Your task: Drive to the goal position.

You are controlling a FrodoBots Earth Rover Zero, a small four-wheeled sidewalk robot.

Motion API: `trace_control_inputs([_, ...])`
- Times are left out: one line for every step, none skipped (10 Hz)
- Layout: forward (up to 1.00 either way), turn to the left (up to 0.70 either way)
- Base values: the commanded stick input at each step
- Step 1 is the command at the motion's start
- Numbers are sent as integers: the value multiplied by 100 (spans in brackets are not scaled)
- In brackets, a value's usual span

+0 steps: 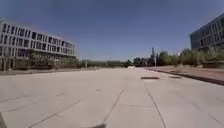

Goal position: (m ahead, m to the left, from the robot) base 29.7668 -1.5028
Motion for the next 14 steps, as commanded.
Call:
trace_control_inputs([70, 0])
trace_control_inputs([70, 0])
trace_control_inputs([70, 0])
trace_control_inputs([70, 0])
trace_control_inputs([70, 0])
trace_control_inputs([70, 0])
trace_control_inputs([70, 0])
trace_control_inputs([70, 0])
trace_control_inputs([70, 0])
trace_control_inputs([70, 0])
trace_control_inputs([70, 0])
trace_control_inputs([70, 0])
trace_control_inputs([70, 0])
trace_control_inputs([70, 0])
